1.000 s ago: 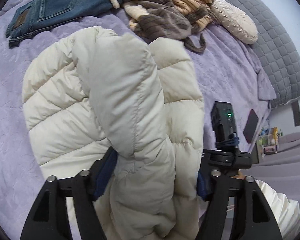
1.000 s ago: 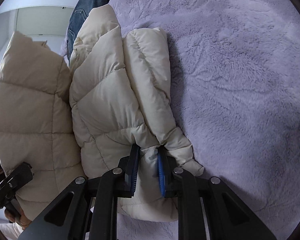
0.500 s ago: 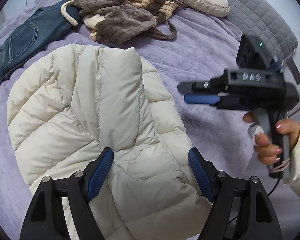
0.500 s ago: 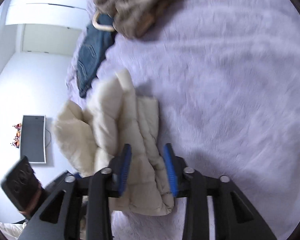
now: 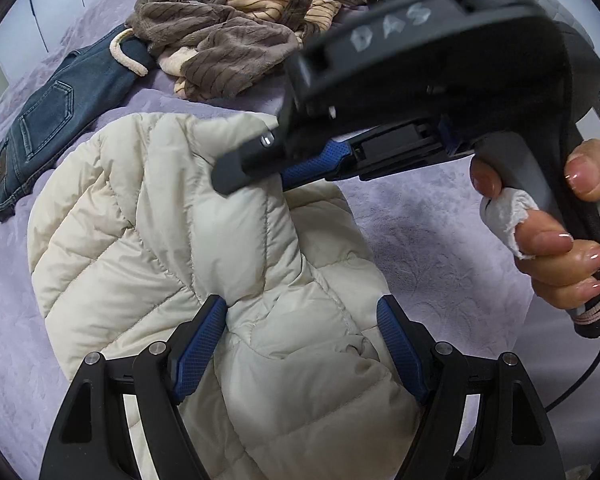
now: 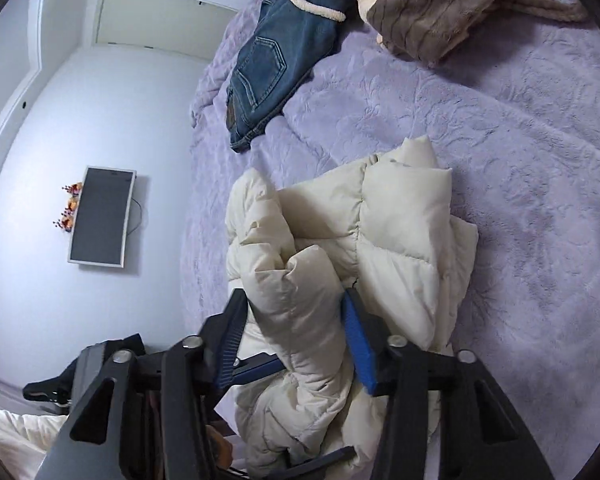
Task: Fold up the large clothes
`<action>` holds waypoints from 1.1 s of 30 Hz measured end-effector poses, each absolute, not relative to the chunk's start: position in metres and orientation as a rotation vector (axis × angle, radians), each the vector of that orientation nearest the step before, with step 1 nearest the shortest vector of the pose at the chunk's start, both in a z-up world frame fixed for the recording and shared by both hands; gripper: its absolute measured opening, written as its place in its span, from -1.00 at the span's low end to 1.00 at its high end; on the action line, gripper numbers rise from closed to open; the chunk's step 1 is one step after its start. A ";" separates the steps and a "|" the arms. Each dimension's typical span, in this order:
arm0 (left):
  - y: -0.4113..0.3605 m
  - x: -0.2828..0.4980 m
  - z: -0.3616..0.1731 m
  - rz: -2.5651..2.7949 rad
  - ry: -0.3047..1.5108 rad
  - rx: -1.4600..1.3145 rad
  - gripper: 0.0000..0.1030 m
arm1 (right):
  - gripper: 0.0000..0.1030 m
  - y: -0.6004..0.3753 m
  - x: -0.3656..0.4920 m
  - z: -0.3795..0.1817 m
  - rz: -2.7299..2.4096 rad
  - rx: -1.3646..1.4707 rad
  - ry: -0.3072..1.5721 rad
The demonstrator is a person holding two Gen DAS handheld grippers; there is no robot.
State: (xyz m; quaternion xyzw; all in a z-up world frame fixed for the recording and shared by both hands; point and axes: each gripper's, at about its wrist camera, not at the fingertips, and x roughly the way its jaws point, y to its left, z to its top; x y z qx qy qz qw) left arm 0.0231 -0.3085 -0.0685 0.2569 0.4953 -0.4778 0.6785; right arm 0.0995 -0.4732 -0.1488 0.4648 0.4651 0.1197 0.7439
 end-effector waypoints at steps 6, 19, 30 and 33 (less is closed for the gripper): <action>-0.282 0.038 -0.046 -1.109 1.143 0.445 0.50 | -0.74 -0.479 0.085 -0.177 0.152 0.956 1.103; -0.162 0.175 -0.107 -0.920 1.532 -0.281 0.51 | -0.75 -0.491 0.066 -0.212 0.132 0.987 1.109; -0.181 0.174 -0.168 -1.009 1.626 -0.396 0.67 | -0.75 -0.490 0.068 -0.216 0.134 0.994 1.112; -0.192 0.167 -0.168 -0.964 1.601 -0.291 0.73 | -0.75 -0.489 0.068 -0.213 0.130 0.996 1.114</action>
